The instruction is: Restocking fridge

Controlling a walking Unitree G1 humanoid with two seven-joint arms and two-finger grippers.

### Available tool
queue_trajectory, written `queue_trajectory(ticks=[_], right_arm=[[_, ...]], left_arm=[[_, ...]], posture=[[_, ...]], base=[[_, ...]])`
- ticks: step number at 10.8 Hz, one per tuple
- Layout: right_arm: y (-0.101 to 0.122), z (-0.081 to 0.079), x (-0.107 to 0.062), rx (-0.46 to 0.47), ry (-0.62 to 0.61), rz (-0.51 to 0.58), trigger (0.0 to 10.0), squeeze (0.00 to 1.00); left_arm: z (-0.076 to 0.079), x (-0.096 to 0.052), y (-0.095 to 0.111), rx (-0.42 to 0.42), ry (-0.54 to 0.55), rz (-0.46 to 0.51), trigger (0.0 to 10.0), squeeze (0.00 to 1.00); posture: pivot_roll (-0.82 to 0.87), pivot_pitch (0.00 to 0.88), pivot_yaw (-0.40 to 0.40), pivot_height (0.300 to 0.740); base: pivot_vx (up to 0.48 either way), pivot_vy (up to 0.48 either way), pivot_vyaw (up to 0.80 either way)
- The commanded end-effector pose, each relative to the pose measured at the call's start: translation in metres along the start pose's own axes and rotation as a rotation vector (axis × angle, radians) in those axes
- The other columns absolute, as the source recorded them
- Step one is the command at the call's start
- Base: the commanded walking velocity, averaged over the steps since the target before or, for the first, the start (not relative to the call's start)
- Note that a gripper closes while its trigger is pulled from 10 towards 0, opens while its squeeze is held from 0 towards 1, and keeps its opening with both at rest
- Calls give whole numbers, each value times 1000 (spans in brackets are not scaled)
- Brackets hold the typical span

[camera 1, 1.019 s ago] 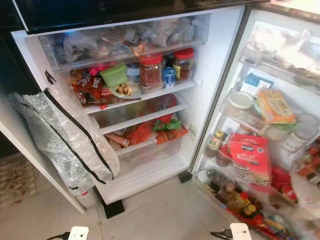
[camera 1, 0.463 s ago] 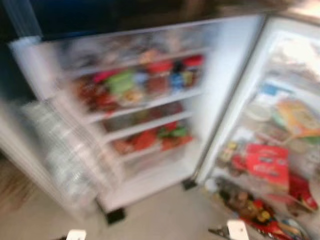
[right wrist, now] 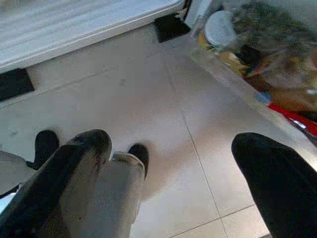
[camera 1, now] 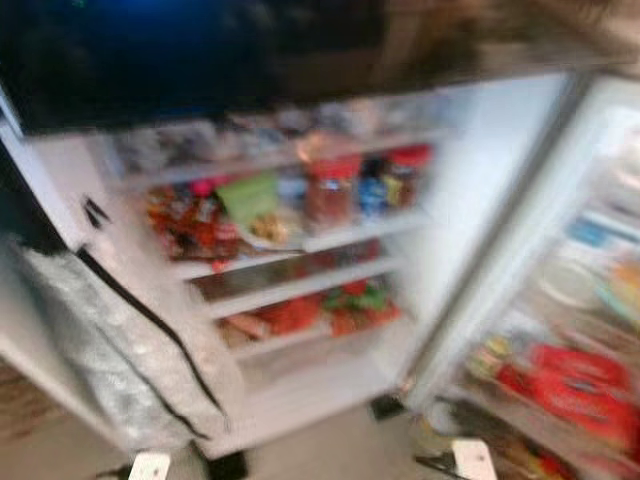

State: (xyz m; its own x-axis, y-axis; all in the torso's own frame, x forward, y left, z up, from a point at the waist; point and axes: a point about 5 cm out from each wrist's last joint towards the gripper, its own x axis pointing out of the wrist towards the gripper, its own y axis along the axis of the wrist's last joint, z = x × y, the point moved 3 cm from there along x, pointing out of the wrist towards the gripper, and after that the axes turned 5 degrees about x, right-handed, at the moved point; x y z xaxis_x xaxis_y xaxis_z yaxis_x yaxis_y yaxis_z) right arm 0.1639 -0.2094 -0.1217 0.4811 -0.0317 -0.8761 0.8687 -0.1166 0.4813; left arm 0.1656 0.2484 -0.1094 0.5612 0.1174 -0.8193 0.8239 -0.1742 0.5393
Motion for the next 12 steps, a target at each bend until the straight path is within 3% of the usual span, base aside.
queue_trajectory(ticks=[1,10,12], right_arm=[[-8,9,-2,7,-24,-20,10000,0],[-8,9,-2,7,-24,-20,10000,0],[-10,3,-2,-32,48,-42,10000,0]], left_arm=[[8,-1,-7,-5,-20,-23,10000,0],[8,-1,-7,-5,-20,-23,10000,0],[10,0,-5,5,-28,-12,10000,0]], posture=[[61,0,-23,740],[61,0,-23,740],[72,0,-42,740]], base=[[0,0,0],[0,0,0],[0,-368,0]])
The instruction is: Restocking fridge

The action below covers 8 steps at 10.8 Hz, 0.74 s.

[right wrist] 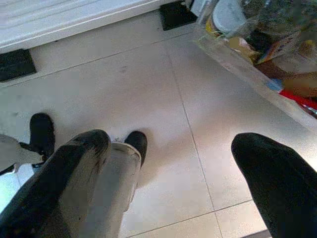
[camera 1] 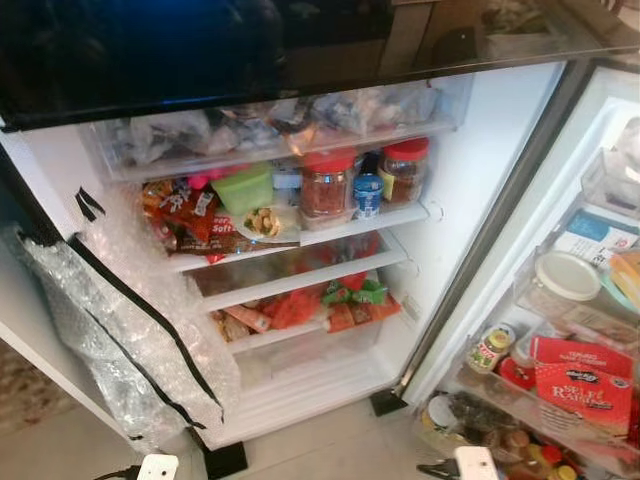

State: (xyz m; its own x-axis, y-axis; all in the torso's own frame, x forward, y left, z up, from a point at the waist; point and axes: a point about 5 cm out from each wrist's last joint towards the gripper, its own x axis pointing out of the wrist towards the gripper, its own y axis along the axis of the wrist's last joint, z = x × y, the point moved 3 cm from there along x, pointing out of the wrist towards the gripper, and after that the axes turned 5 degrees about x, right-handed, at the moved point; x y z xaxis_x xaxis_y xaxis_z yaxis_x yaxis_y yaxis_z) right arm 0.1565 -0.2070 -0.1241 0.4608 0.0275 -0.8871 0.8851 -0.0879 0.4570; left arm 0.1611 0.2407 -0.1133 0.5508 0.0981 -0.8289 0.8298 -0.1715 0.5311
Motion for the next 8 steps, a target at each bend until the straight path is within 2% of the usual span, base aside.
queue_trajectory(ticks=[1,6,8], right_arm=[[-2,4,-1,-7,-4,-12,10000,0],[3,2,0,-4,2,-5,10000,0],[4,2,0,-1,2,-6,10000,0]], left_arm=[[1,0,0,5,-5,0,10000,0],[-1,1,5,0,4,11,10000,0],[-1,1,10,-12,9,55,10000,0]], posture=[[74,0,-44,740],[73,0,-42,740],[79,0,-45,740]], base=[[0,-416,0],[0,-431,0],[0,0,0]])
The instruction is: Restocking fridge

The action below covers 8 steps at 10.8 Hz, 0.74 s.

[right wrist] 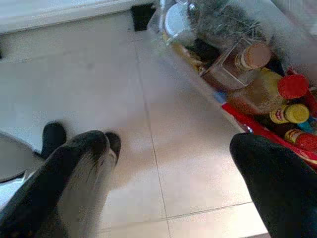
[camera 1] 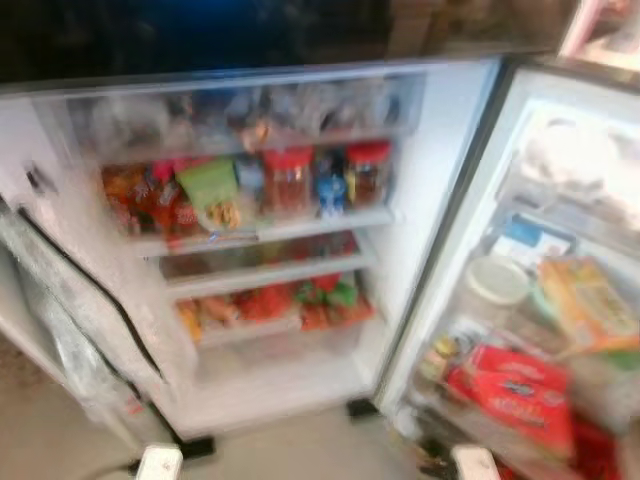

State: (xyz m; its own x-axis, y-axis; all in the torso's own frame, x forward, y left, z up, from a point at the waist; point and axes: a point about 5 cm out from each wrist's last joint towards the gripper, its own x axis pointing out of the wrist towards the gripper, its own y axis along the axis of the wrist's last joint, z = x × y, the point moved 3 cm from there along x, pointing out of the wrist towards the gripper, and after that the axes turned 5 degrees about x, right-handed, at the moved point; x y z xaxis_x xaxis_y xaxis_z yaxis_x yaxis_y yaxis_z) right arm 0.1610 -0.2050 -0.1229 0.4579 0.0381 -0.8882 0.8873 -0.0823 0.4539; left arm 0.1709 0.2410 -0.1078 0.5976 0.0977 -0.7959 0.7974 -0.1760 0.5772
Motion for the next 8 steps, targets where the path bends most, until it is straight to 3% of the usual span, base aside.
queue_trajectory(ticks=[1,3,4,5,6,8], right_arm=[[0,4,-1,7,-7,0,10000,0],[1,4,-1,6,-4,-1,10000,0],[2,3,-1,6,0,0,10000,0],[2,3,-1,11,2,3,10000,0],[3,3,-1,12,6,5,10000,0],[4,4,-1,2,14,-3,10000,0]], left_arm=[[0,0,7,-6,7,55,10000,0],[0,-1,16,-20,10,137,10000,0],[10,5,63,18,9,280,10000,0],[13,5,93,41,14,383,10000,0],[8,-5,126,55,63,571,10000,0],[18,-20,154,46,25,747,10000,0]], posture=[[80,0,-44,740],[90,0,-47,740],[80,0,-39,740],[79,0,-38,740],[72,0,-34,740],[75,0,-34,740]], base=[[0,0,0],[0,0,0],[0,0,0],[0,0,0],[0,0,0],[0,0,0]])
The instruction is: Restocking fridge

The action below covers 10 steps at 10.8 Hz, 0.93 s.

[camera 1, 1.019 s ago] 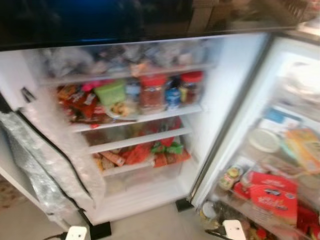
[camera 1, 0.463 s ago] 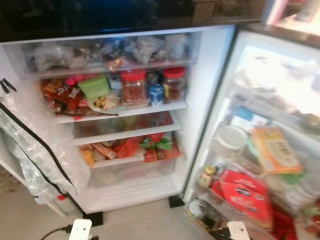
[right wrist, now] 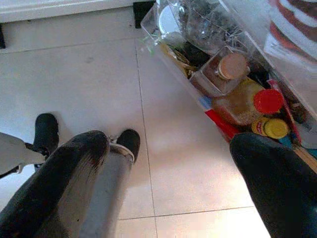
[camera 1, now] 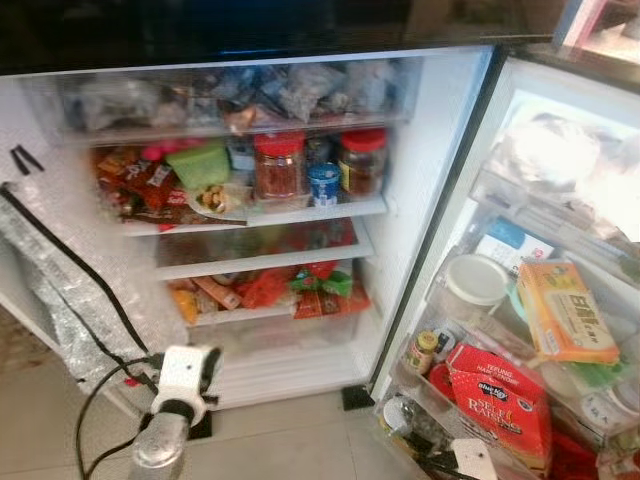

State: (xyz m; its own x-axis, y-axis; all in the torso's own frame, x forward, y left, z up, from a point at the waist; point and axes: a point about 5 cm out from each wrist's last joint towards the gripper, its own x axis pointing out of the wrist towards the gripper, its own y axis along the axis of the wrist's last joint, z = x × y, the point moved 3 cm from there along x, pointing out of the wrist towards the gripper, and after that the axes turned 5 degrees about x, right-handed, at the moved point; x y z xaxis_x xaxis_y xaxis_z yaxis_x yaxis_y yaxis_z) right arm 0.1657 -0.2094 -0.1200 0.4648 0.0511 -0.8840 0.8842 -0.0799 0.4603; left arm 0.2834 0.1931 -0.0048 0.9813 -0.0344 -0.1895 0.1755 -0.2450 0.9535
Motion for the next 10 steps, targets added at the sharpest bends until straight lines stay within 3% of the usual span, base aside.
queue_trajectory(ticks=[1,6,7,10], right_arm=[[-1,0,0,4,3,-9,10000,0],[10,-6,2,-13,27,13,10000,0],[16,-7,2,-42,42,25,10000,0],[27,-4,2,-46,40,43,10000,0]], left_arm=[[3,0,4,-14,-12,28,10000,0],[-4,6,16,-30,27,62,10000,0],[-7,8,20,-68,47,70,10000,0],[-21,10,23,-98,104,76,10000,0]], posture=[[71,0,-31,740],[67,0,-2,740],[64,0,-4,740],[58,0,-20,740]], base=[[0,0,0],[0,0,0],[0,0,0],[0,0,0]])
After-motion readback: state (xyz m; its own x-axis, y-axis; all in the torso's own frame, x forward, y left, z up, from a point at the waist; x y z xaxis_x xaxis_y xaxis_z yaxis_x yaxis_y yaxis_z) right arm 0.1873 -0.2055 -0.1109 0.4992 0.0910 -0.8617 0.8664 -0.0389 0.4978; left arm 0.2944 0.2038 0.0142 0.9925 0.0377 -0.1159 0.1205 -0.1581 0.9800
